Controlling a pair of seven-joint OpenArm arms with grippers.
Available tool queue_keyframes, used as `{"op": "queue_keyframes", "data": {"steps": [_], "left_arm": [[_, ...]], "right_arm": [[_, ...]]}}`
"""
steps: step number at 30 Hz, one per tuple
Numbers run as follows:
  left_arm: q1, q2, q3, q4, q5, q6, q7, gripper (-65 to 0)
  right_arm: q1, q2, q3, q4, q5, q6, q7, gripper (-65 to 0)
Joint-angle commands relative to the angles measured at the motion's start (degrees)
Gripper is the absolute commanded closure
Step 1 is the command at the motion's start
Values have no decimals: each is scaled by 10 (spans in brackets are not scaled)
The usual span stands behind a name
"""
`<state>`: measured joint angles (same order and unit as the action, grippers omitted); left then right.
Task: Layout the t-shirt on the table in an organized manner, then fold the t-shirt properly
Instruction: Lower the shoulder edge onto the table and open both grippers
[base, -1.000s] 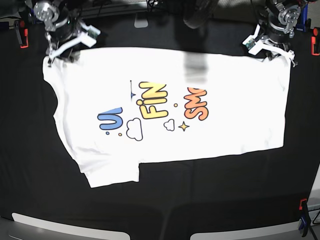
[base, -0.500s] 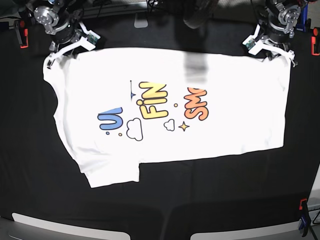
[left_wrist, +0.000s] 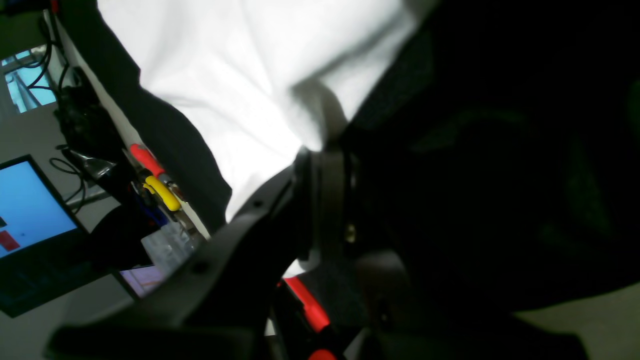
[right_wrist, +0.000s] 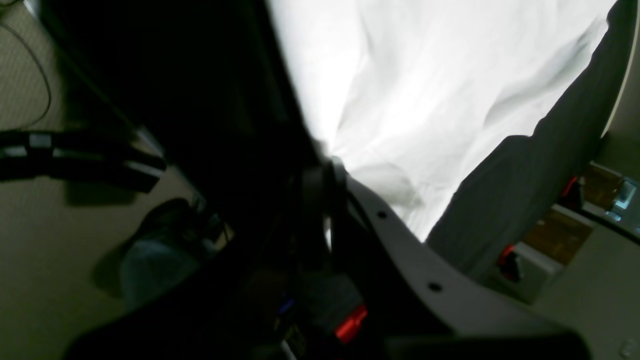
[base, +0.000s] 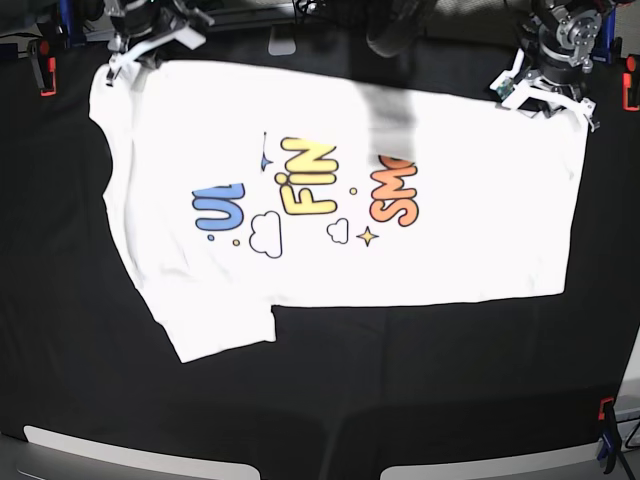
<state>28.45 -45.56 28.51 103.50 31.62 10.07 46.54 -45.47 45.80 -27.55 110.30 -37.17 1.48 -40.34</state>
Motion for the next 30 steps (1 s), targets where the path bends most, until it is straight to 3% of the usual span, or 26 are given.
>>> {"op": "queue_keyframes", "data": {"steps": [1, 10, 17, 30], "left_arm": [[9, -8, -3, 9, 18, 11, 3, 0], [51, -8, -3, 9, 79, 11, 32, 0], [64, -9, -3, 10, 80, 11, 51, 0], [110, -9, -3, 96, 80, 11, 66, 0]], "right_arm": [[-20, 7, 1, 6, -5, -3, -15, 0], [-80, 9, 1, 7, -75, -36, -60, 0], [-78, 9, 2, 7, -79, -54, -69, 0], [-77, 8, 2, 7, -79, -55, -68, 0]]}}
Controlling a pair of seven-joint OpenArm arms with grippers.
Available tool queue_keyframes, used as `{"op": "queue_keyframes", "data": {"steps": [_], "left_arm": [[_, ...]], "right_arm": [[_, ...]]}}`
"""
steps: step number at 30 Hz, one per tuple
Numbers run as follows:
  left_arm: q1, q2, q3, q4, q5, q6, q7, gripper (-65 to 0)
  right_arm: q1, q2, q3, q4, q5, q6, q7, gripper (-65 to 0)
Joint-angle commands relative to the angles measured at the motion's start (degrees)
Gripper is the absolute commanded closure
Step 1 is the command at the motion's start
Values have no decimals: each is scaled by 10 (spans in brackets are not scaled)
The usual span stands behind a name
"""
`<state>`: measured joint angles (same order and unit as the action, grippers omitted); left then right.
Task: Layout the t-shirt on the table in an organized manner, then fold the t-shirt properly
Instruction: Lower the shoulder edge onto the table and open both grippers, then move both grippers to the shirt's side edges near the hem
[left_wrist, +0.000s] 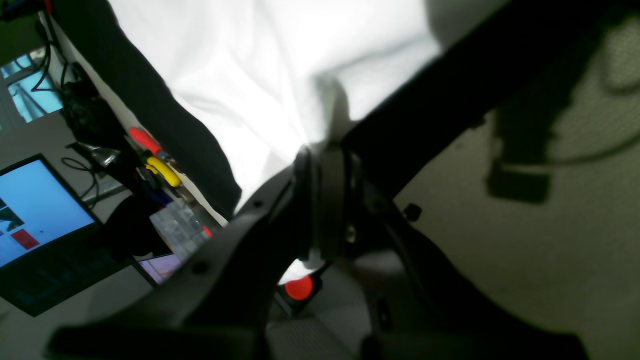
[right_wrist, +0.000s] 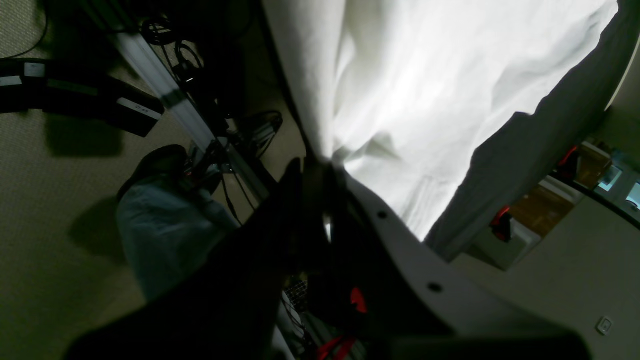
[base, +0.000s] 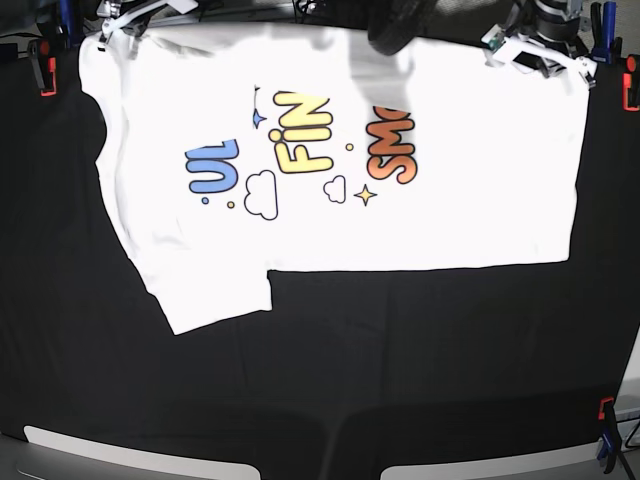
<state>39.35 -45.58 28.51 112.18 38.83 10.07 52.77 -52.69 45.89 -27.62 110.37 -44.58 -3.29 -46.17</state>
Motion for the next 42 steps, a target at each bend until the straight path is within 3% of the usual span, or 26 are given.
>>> {"op": "queue_keyframes", "data": {"steps": [1, 4, 9, 10, 13, 15, 19, 25, 29, 35, 39, 42], "left_arm": [[0, -8, -3, 10, 8, 11, 1, 0], [-2, -8, -3, 10, 7, 11, 2, 0], [-2, -8, -3, 10, -2, 11, 11, 0], [-2, -8, -3, 10, -3, 11, 17, -25], [-2, -8, -3, 10, -3, 11, 59, -178], [-2, -8, -3, 10, -3, 11, 94, -225], [-1, -8, -3, 12, -3, 12, 118, -231], [-5, -8, -3, 85, 41, 67, 221, -231], [-5, -8, -3, 158, 119, 115, 195, -231], [-14, -8, -3, 228, 119, 118, 125, -231], [-74, -8, -3, 228, 34, 117, 68, -231], [-128, -8, -3, 228, -59, 115, 56, -231]], "right_arm": [[-5, 8, 3, 6, -5, -12, -10, 0], [-5, 8, 3, 6, -18, -24, -6, 0], [-5, 7, 2, 6, -35, -86, -3, -225], [-5, 7, 2, 6, -35, -97, -4, -250], [-7, 7, 2, 6, -35, -101, -8, -256], [-7, 8, -2, 6, -35, -101, -8, -256], [-7, 8, -23, 7, -50, -102, -7, -256], [-6, 8, -59, 9, -126, -158, -9, -255], [23, 6, -59, 16, -138, -195, -37, -255], [95, 6, -58, 17, -123, -197, -36, -255], [158, 6, -58, 16, -50, -196, -27, -255], [183, 6, -58, 16, -43, -196, -16, -255]]}}
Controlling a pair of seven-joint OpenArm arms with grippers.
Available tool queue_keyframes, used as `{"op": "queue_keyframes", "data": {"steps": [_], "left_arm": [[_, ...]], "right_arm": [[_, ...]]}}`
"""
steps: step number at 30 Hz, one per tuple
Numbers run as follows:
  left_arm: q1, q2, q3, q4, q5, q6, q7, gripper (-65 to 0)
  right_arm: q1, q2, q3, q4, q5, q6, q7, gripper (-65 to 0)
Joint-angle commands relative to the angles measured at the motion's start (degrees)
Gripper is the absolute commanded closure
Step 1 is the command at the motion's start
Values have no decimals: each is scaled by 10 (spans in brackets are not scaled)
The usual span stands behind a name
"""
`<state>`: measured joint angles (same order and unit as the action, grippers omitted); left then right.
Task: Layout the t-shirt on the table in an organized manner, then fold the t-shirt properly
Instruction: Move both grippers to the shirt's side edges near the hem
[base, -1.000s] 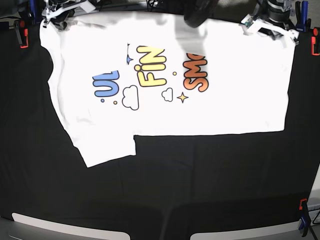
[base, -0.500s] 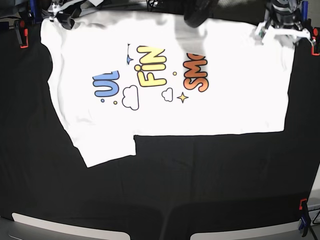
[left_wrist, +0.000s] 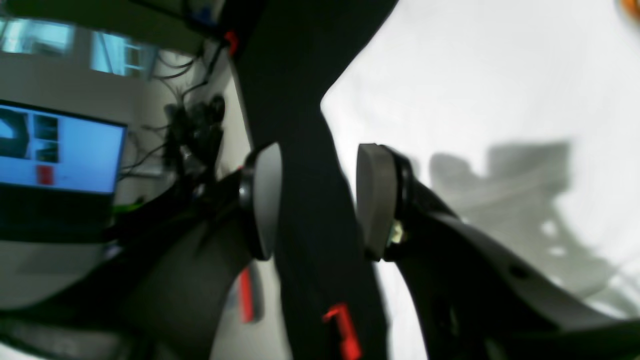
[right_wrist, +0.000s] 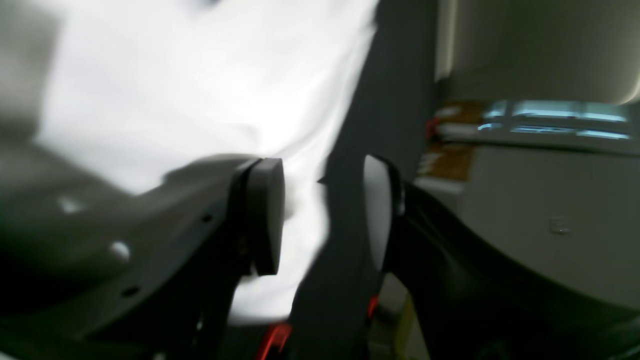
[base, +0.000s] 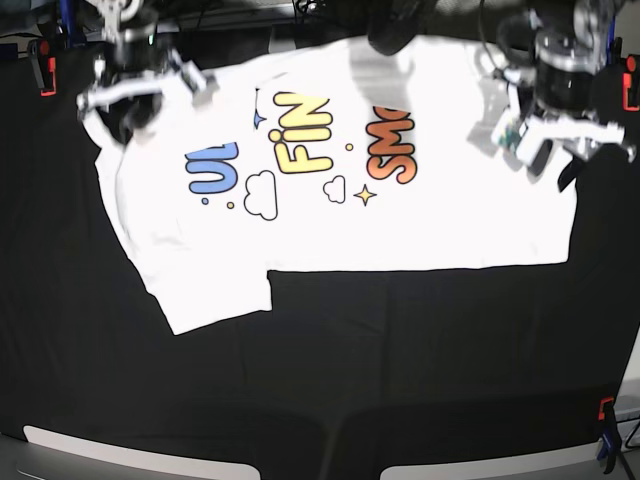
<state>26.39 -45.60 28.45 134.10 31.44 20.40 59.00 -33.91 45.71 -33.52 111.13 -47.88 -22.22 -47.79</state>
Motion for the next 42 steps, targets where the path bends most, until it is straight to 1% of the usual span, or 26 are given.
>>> {"op": "queue_keyframes", "data": {"steps": [1, 3, 6, 9, 14, 16, 18, 20, 21, 22, 24, 26, 27, 29, 30, 32, 36, 39, 40, 42], "left_arm": [[-12, -7, -3, 9, 0, 7, -6, -231], [-30, -8, -3, 9, -5, -10, -5, -231], [-38, -7, -3, 9, -4, -11, -6, -231], [-37, -8, -3, 9, -5, -11, -6, -231], [-37, -8, -3, 9, -5, -11, -6, -231], [-37, -8, -3, 9, -5, -11, -8, -231], [-37, -8, -3, 9, -10, -11, -18, -231], [-45, -8, -3, 9, -31, -10, -42, -231], [-56, -7, -3, 9, -47, -10, -47, -231], [-70, -4, -4, 9, -60, -11, -46, -231], [-96, 17, -18, 9, -68, -10, -43, -231], [-115, 49, -49, 9, -81, -11, -48, -231], [-120, 65, -70, 9, -96, -11, -56, -231], [-123, 90, -117, 9, -141, -14, -74, -231], [-123, 99, -143, 9, -162, -23, -80, -231], [-123, 104, -191, 9, -202, -42, -87, -231], [-123, 103, -273, -22, -271, -71, -102, -231], [-124, 104, -315, -66, -337, -104, -117, -230], [-126, 104, -327, -82, -360, -116, -123, -231], [-137, 104, -344, -117, -405, -134, -128, -231]], "right_arm": [[-6, 8, 1, 9, -10, -5, 11, -255], [-17, 8, -7, 9, -10, 11, 37, -255], [-47, 8, -43, 9, -10, 30, 42, -255], [-84, 11, -90, 9, -21, 29, 27, -255], [-139, 19, -159, 9, -77, 27, -11, -255], [-149, 19, -174, 9, -96, 19, -13, -255], [-149, 15, -183, 9, -118, 1, -14, -255], [-141, 5, -182, 9, -135, -12, -14, -255], [-131, -1, -181, 10, -134, -19, -14, -255], [-118, -9, -180, 10, -134, -23, -16, -255], [-89, -27, -174, 10, -130, -32, -39, -255], [-64, -48, -160, 10, -130, -43, -66, -255], [-53, -57, -150, 10, -130, -45, -72, -255], [-39, -75, -122, 11, -130, -49, -71, -255], [-33, -83, -105, 12, -129, -49, -68, -255], [-25, -93, -66, 21, -103, -48, -56, -255], [-21, -97, 28, 59, -9, -46, -7, -255], [-21, -97, 108, 94, 68, -24, 24, -254], [-19, -97, 136, 104, 99, -7, 36, -254], [-12, -97, 191, 118, 177, 52, 55, -254]]}}
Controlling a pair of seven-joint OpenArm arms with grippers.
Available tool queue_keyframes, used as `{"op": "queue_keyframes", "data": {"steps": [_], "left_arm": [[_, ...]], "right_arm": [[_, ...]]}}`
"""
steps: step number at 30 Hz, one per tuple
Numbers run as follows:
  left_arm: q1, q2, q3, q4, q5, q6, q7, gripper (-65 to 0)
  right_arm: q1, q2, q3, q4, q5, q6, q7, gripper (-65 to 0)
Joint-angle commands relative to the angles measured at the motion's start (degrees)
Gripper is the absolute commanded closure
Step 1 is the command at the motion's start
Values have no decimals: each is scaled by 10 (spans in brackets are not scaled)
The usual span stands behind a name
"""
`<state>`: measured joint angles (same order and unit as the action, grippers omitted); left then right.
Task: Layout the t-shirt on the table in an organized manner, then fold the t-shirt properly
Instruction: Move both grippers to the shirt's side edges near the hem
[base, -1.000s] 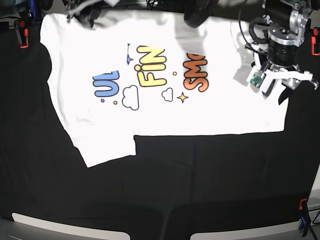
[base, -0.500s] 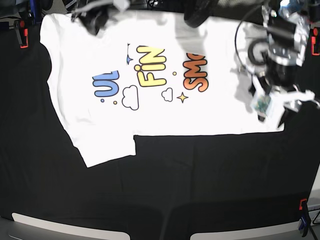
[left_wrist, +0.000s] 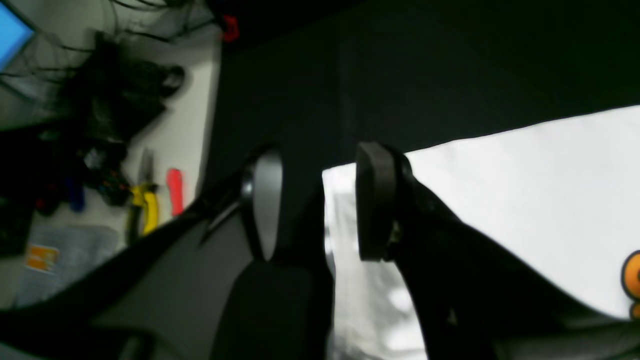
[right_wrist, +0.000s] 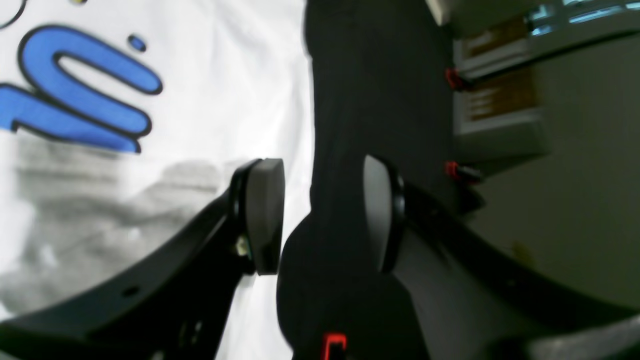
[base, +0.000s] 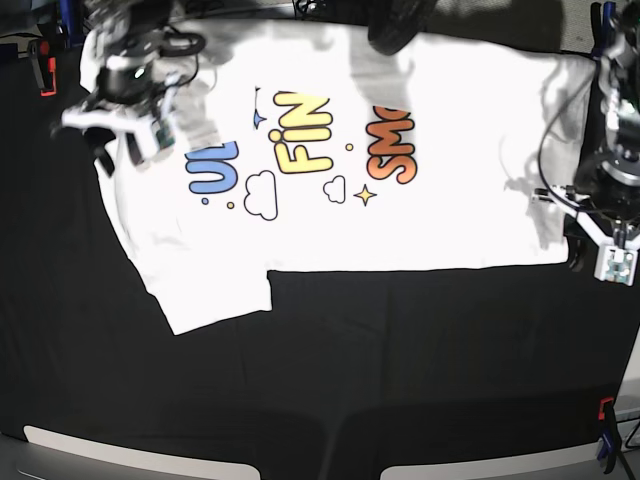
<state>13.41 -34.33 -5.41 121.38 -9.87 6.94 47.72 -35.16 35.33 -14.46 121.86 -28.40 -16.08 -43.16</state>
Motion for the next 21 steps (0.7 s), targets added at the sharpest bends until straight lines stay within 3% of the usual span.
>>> {"op": "queue_keyframes", "data": {"steps": [1, 3, 7, 10, 13, 17, 21], "left_arm": [[-16, -8, -11, -7, -12, -2, -19, -231], [-38, -5, -21, -39, -56, -12, -29, -231], [-98, 7, -25, -107, -162, -106, -32, -230], [-144, 20, -25, -175, -216, -143, -30, -230], [-183, 30, -25, -255, -255, -167, -31, -230], [-217, 30, -25, -360, -281, -200, -45, -230], [-251, 28, -25, -468, -281, -205, -64, -230]], "right_arm": [[7, 7, 27, 12, 27, 23, 15, -254], [23, 7, 75, 12, 121, 89, 25, -254], [52, 4, 149, 12, 270, 201, 42, -254], [68, 4, 184, 11, 347, 271, 50, -254], [67, 3, 196, 9, 382, 295, 59, -254], [68, -13, 196, -9, 383, 297, 64, -254], [67, -25, 197, -24, 383, 297, 66, -254]]}}
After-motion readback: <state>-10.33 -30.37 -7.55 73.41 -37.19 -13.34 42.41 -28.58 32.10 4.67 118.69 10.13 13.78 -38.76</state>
